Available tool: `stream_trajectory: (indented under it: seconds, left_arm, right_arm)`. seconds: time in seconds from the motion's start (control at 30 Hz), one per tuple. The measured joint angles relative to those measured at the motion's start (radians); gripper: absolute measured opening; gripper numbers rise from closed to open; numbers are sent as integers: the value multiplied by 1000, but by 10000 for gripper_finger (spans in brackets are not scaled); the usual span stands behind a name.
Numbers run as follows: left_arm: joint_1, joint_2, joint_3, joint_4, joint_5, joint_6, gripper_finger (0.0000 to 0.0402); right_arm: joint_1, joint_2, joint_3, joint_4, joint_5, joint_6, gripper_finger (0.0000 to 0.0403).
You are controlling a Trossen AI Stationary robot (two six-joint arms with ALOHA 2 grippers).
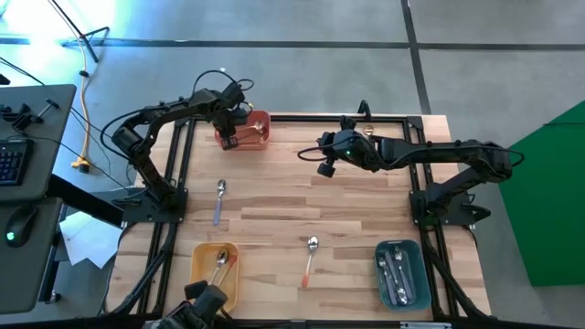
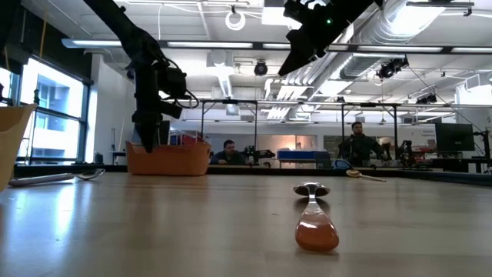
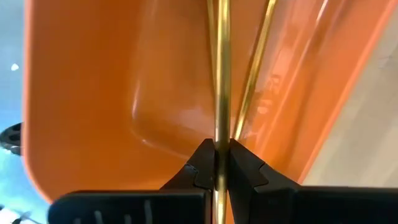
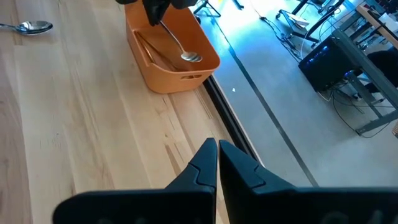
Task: Sort silverware by color (type)
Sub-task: Put the bottom gold spoon into the orange bin
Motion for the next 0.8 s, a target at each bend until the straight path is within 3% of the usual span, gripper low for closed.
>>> stream_trajectory:
  seconds: [0.8]
  left_arm:
    - [-1,36,3,54,31,-38,15]
  right_arm:
    - [0,0,0,7,0,-1,0]
